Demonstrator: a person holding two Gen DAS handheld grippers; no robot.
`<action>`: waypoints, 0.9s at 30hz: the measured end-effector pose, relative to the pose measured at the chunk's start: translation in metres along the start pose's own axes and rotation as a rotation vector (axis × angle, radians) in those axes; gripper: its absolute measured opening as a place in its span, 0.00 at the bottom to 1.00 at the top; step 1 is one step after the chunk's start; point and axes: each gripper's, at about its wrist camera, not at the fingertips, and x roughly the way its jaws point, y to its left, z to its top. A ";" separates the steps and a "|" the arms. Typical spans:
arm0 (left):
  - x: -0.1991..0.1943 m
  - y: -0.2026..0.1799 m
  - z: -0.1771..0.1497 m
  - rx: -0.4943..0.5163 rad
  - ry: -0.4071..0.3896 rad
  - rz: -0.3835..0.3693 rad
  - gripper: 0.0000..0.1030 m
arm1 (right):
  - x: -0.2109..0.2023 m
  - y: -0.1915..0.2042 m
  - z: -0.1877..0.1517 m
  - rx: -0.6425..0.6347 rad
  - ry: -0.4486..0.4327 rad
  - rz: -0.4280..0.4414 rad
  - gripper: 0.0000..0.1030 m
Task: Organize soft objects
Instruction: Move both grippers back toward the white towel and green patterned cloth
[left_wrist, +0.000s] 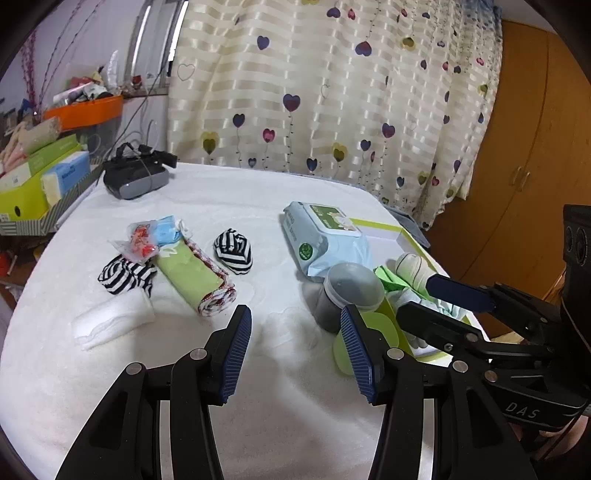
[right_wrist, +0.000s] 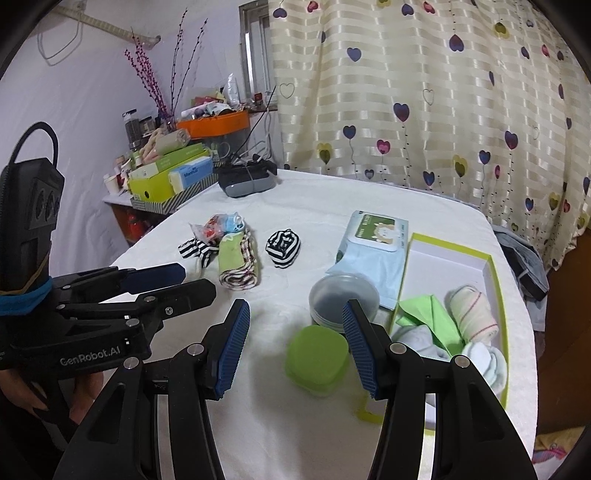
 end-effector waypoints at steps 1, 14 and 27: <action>0.001 0.001 0.000 0.000 0.000 0.006 0.48 | 0.002 0.000 0.001 0.000 0.002 0.002 0.52; 0.017 0.020 0.006 -0.030 0.011 0.035 0.48 | 0.028 0.004 0.008 -0.014 0.039 0.032 0.52; 0.029 0.036 0.008 -0.053 0.023 0.060 0.48 | 0.045 0.007 0.013 -0.022 0.061 0.045 0.52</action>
